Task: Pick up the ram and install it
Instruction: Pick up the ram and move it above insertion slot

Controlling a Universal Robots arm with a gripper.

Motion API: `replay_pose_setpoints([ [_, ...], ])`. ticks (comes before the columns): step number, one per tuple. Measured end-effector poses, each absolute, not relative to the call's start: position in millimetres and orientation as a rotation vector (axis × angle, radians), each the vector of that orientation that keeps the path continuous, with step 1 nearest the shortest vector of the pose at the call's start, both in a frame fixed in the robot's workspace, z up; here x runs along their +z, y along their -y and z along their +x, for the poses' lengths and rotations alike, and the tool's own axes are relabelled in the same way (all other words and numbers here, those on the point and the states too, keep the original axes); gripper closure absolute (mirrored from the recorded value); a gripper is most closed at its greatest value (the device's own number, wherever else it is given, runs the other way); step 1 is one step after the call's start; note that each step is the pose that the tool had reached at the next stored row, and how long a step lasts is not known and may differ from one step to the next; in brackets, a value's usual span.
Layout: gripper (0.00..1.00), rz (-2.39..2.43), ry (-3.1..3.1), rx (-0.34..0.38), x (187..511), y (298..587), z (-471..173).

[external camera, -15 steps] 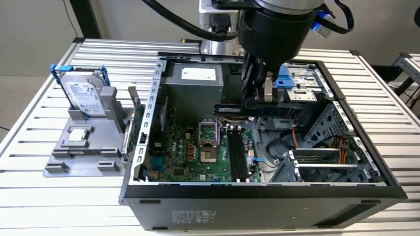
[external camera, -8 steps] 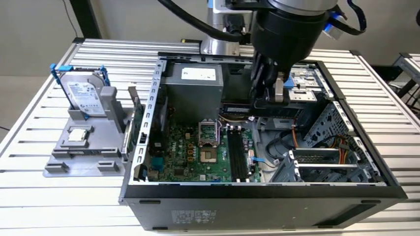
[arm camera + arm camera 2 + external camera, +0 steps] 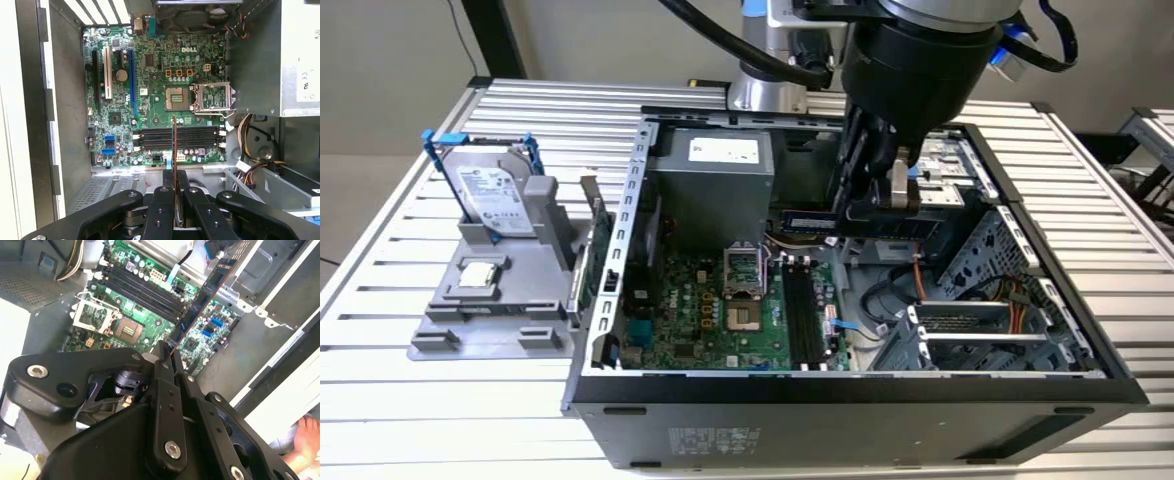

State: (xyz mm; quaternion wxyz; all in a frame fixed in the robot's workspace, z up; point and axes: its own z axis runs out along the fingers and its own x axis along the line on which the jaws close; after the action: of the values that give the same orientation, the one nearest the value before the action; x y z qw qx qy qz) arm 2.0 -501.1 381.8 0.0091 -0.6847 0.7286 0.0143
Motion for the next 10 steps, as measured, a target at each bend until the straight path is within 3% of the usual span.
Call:
replay_pose_setpoints([
  [10,1.00,-2.129,-2.285,0.045,381.8,493.0,8.2],
])
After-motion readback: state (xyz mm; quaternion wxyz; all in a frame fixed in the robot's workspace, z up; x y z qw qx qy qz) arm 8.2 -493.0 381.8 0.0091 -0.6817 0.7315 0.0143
